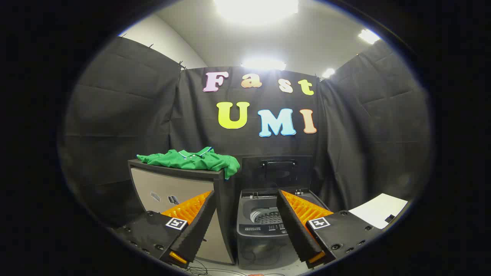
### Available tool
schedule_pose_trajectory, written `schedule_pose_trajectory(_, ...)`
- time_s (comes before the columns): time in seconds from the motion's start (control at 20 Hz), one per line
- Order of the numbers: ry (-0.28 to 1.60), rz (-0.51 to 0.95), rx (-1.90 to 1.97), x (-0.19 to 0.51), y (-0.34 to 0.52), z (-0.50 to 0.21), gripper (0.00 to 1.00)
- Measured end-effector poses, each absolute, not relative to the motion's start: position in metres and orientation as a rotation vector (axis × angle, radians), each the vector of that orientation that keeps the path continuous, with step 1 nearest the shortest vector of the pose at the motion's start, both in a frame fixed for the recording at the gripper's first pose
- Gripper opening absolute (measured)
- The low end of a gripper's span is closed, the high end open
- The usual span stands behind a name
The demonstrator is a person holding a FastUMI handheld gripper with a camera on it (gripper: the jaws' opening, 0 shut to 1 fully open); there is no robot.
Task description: Put the clothes into the washing machine and then close the washing machine lid.
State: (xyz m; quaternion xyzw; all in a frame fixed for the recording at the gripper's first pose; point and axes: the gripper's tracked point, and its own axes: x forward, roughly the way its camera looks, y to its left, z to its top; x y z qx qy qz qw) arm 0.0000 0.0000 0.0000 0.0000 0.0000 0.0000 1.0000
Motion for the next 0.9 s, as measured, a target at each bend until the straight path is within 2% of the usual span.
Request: schedule_pose_trajectory(0.9,0.012,0.021,-0.008,0.0022,-0.0061,-0.0038,0.99)
